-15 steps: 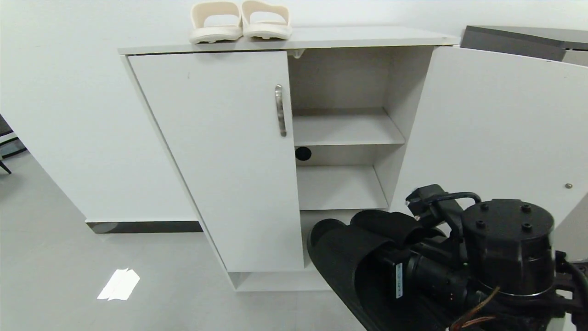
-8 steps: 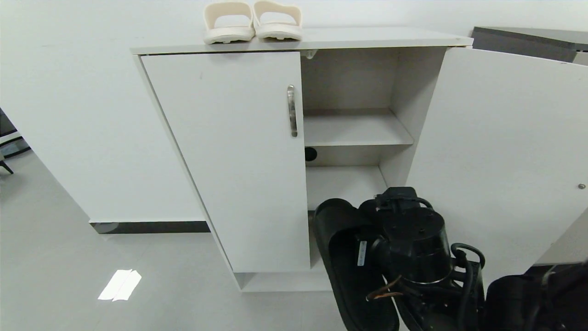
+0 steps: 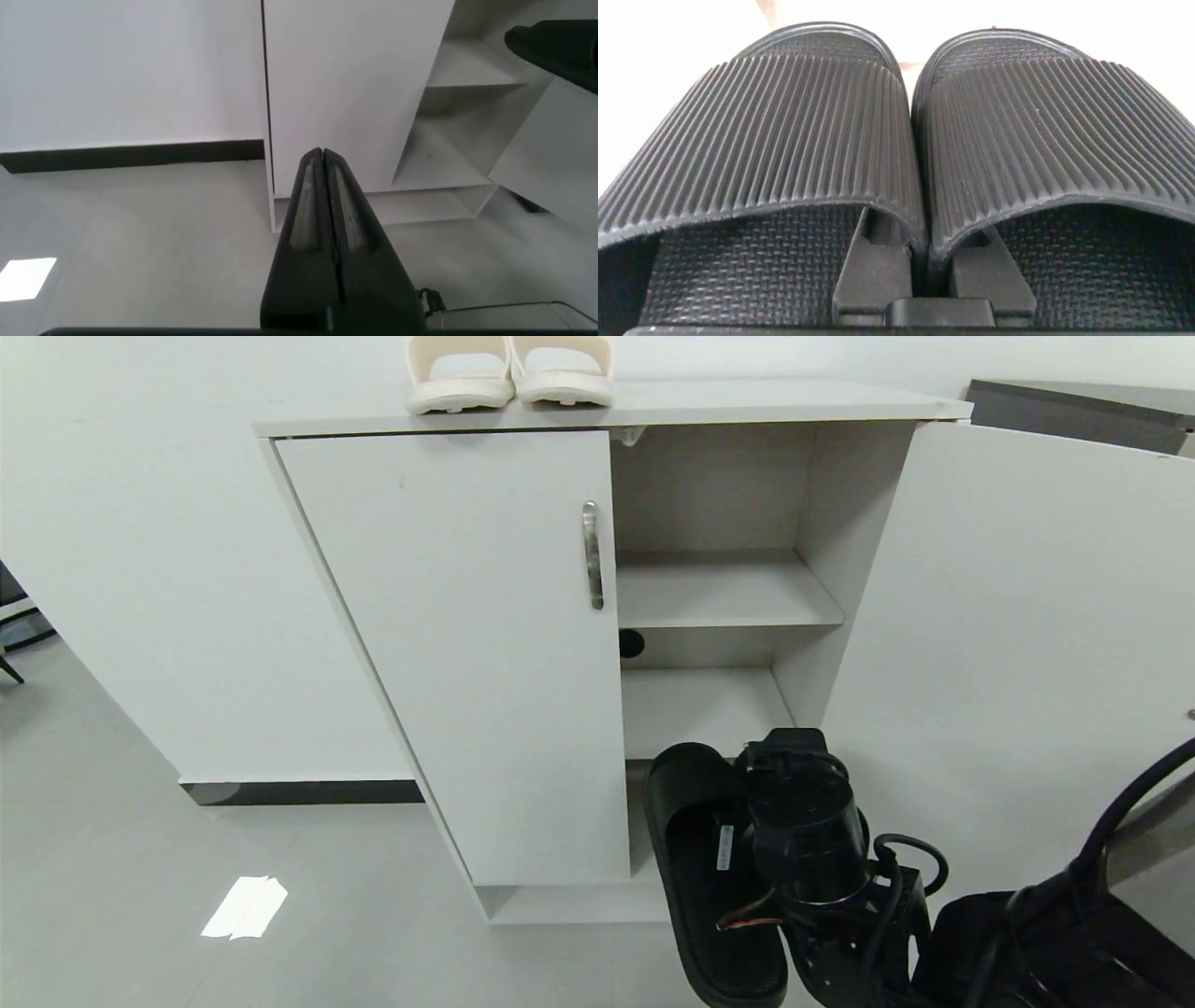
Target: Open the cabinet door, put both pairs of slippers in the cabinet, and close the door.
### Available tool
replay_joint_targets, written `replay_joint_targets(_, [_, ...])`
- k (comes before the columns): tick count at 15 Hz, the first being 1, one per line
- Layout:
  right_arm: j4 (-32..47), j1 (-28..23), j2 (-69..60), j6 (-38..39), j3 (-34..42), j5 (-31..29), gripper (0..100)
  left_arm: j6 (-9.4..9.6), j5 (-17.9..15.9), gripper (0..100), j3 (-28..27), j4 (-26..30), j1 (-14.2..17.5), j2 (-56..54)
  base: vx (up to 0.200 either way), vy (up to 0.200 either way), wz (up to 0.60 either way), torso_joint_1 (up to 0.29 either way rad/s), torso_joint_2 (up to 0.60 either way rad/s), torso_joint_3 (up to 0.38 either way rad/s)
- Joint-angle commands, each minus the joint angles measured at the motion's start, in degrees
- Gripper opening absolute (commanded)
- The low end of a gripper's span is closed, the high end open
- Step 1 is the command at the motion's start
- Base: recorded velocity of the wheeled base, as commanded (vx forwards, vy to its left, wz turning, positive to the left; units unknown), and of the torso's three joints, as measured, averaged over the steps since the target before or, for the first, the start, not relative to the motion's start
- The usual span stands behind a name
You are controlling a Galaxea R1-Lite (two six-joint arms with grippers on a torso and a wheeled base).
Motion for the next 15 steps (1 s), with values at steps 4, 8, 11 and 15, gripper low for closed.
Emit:
replay_joint_targets(4, [-4.19, -1.6, 2.75, -3.02, -1.38, 0.06, 0, -0.01, 0.0, 0, 0.0, -0.01, 0.0, 0.08, 0.0, 0.0, 0.0, 0.005, 0.0, -0.193])
replay_joint_targets(8, [-7.01, -2.74, 3.98, -5.04, -1.9, -0.02, 0, -0.01, 0.0, 0, 0.0, -0.01, 0.0, 0.08, 0.0, 0.0, 0.0, 0.001, 0.0, -0.198])
replay_joint_targets(11, [-9.99, -4.58, 6.88, -8.82, -5.86, 0.06, 0, 0.07, 0.0, 0, 0.0, -0.01, 0.0, 0.08, 0.0, 0.0, 0.0, 0.002, 0.0, -0.198])
replay_joint_targets(15, [-10.87, -5.99, 10.22, -11.55, -10.96, 0.06, 0, 0.16, 0.0, 0, 0.0, -0.01, 0.0, 0.08, 0.0, 0.0, 0.0, -0.001, 0.0, -0.123])
